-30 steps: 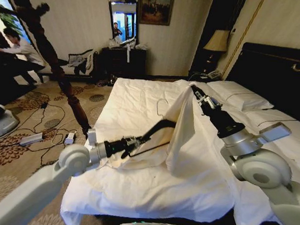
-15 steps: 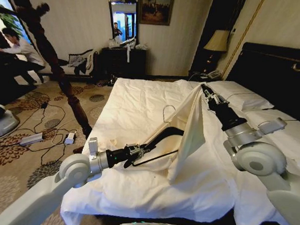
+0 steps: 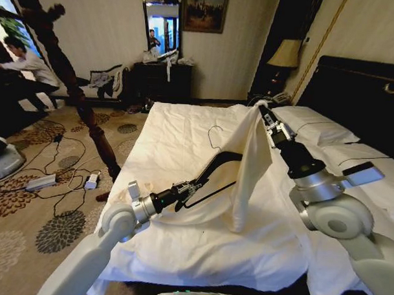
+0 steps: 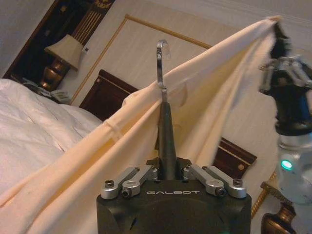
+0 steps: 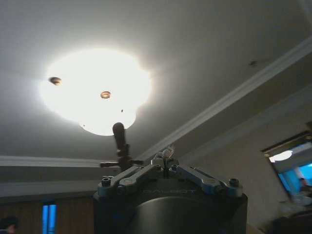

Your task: Pick up the clothes from the bed and hang them on the clothes hanger.

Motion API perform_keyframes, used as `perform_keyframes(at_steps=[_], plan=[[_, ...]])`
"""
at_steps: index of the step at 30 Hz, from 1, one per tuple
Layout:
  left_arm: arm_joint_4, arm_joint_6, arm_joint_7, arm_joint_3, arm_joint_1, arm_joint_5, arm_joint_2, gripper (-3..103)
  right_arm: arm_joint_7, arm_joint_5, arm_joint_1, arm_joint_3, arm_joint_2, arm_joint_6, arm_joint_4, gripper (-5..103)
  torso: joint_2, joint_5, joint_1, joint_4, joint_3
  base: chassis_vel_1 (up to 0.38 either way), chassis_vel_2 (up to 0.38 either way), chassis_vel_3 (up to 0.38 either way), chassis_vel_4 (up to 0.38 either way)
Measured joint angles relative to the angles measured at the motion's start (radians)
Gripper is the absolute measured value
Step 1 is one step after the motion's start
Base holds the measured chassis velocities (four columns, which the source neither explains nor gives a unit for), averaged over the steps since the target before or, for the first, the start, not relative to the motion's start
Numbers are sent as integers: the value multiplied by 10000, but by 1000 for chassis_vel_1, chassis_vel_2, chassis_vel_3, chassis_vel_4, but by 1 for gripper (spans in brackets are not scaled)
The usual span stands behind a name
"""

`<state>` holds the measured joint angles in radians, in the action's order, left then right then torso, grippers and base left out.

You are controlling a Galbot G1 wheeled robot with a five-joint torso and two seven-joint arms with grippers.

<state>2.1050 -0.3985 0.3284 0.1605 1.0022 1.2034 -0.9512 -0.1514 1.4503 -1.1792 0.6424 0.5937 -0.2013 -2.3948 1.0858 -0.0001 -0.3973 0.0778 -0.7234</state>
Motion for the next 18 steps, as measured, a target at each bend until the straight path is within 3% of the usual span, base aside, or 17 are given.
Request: perform_keyframes(at_steps=[13, 18], plan=[[-654, 196, -453, -410, -1866, 396, 122, 16, -460, -592, -1057, -385, 111, 27, -449, 0, 0, 1, 0, 0, 0, 0, 0, 0, 0], [-1066, 348, -988, -1439, -3345, 506, 383, 16, -907, -1076, -1494, -674, 126, 134, -415, 0, 0, 2, -1, 3, -1, 0, 0, 0, 0]])
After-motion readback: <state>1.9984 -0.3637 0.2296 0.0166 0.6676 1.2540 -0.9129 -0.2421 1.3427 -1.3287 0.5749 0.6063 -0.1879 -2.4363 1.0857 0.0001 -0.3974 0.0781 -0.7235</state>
